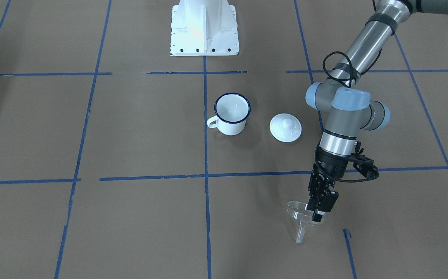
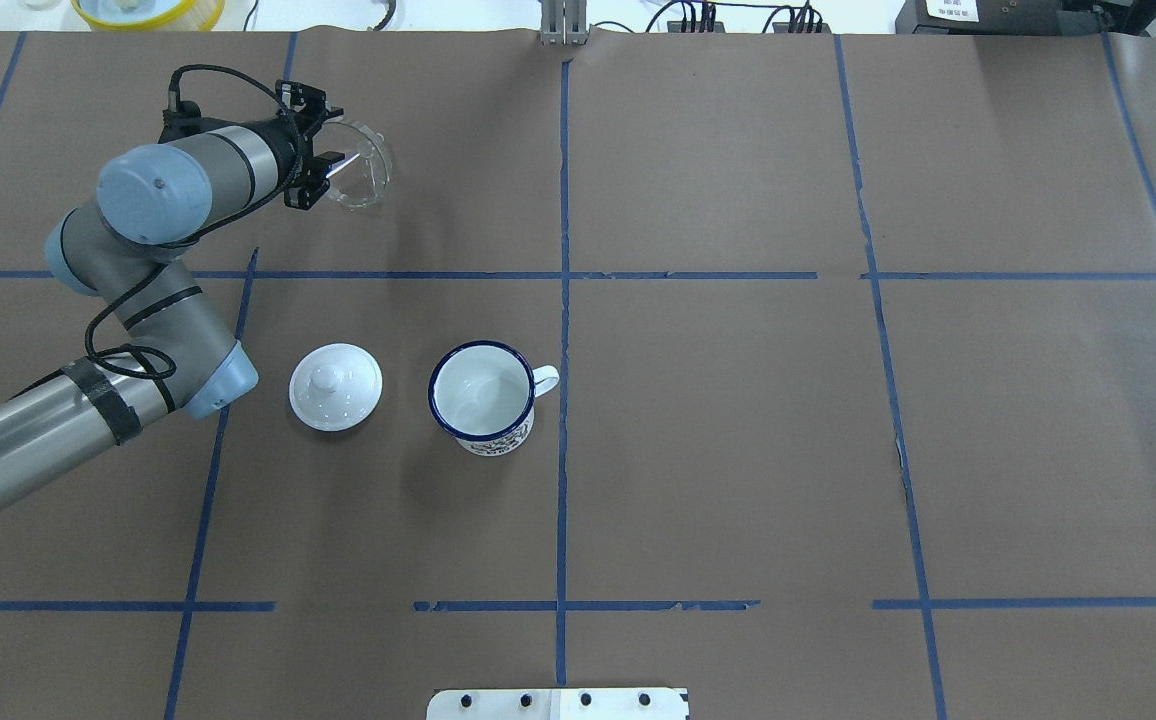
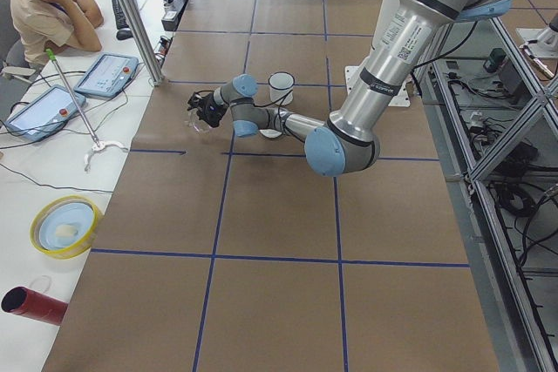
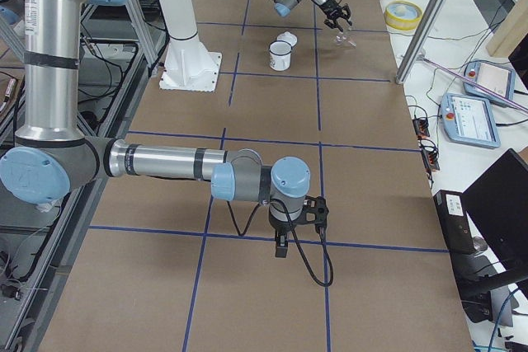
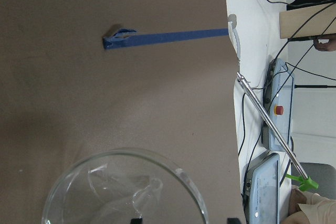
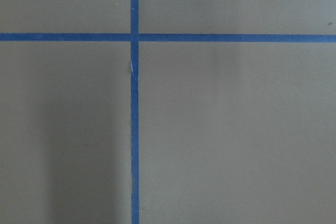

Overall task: Place funnel on cup
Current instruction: 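Grasp the glass funnel's rim with the left gripper and lift it, then carry the held funnel over the open mug with the left gripper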

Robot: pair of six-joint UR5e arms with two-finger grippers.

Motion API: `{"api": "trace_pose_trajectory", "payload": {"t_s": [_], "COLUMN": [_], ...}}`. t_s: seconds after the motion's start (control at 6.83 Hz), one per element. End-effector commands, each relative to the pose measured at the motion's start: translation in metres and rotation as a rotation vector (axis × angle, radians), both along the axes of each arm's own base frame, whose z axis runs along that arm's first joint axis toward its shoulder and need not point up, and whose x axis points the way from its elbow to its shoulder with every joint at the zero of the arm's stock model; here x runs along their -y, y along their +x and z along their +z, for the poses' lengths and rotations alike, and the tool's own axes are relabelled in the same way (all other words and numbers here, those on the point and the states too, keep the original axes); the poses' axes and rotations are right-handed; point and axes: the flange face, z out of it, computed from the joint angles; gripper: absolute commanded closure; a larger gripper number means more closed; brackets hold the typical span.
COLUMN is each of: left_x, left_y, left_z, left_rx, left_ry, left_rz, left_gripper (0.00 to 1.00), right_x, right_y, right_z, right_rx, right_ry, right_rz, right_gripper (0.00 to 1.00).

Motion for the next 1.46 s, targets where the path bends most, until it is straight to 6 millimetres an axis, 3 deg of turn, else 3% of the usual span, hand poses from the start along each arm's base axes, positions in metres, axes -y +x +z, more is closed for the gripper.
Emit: {"api": "trace_pose_trajectory", "payload": {"t_s": [0.0, 0.29, 0.44, 0.73, 0.88, 1.17, 1.32], "left_x": [-0.002, -0.003, -0.01, -0.026, -0.042, -0.099, -0.114], "left_y": [-0.002, -0.008, -0.02, -0.04, -0.055, -0.098, -0.102], "left_z": [-0.007, -0.023, -0.06, -0.101, -0.143, -0.237, -0.255], "left_rx": [-0.01, -0.029, -0.075, -0.11, -0.112, 0.003, 0.076], "left_ry": [0.012, 0.034, 0.082, 0.116, 0.09, 0.113, 0.084], "left_rz": [0.0, -0.004, -0.002, 0.002, 0.092, 0.205, 0.296], "left_gripper": [1.0, 1.0, 1.0, 1.0, 1.0, 1.0, 1.0], "right_x": [0.0, 0.0, 0.0, 0.0, 0.0, 0.0, 0.0], "right_y": [0.0, 0.0, 0.0, 0.0, 0.0, 0.0, 0.0], "right_z": [0.0, 0.0, 0.0, 0.0, 0.0, 0.0, 0.0], "right_rx": [0.0, 0.0, 0.0, 0.0, 0.0, 0.0, 0.0], "right_ry": [0.0, 0.0, 0.0, 0.0, 0.0, 0.0, 0.0], "right_rz": [0.0, 0.0, 0.0, 0.0, 0.0, 0.0, 0.0], "right_gripper": [0.0, 0.0, 0.0, 0.0, 0.0, 0.0, 0.0]}}
